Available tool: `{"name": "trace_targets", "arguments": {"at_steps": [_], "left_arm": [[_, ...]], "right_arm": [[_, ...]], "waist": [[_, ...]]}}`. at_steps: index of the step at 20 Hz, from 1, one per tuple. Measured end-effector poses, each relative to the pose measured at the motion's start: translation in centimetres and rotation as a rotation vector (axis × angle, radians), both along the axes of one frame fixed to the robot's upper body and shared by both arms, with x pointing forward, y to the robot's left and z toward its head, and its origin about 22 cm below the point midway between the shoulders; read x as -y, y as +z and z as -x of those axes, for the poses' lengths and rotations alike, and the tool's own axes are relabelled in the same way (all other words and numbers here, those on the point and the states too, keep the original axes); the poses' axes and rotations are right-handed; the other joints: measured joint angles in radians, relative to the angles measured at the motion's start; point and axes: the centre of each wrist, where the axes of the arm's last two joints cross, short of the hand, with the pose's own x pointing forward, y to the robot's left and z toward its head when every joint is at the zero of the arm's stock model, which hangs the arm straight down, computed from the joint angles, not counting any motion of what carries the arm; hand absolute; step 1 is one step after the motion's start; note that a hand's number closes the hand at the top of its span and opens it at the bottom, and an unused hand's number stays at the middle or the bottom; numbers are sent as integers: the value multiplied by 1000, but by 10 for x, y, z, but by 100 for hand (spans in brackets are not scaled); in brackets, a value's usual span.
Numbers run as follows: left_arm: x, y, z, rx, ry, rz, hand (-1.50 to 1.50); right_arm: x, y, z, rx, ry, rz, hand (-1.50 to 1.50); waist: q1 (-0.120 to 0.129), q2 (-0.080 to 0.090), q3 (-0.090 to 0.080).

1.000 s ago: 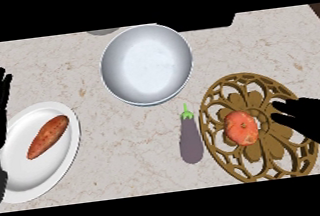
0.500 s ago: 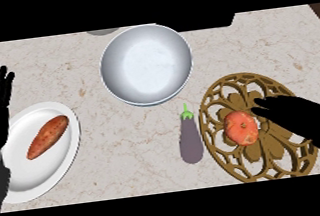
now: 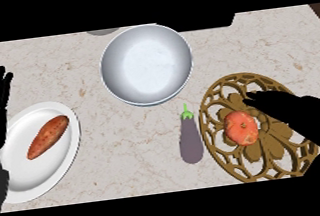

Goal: Pick the squash from the placemat and place it in the bowl

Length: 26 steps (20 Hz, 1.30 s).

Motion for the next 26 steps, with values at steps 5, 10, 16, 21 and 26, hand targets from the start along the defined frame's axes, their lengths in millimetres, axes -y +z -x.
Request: {"name": "trace_targets", "arguments": {"at_steps": [5,10,16,21,26], "left_arm": [[-4,6,-1,6,5,1,0],[-4,-3,-6,6,3,3,0],[0,-2,-3,5,12,0,0],[2,-4,-5,1,10,-2,0],[-5,-4,-5,-1,10,-5,0]], "right_arm": [[1,-14,-10,2,34,-26,-150],[-3,-31,-18,10,63,-33,-150],[-7,-45,-20,-3,50,0,-150],[-17,-55,-29,-14,52,6,-150],[-15,-73,-33,-26,35,28,-150]], "waist": [[-1,0,0],[-2,0,0],[-2,0,0],[-2,0,0],[-1,0,0]]}}
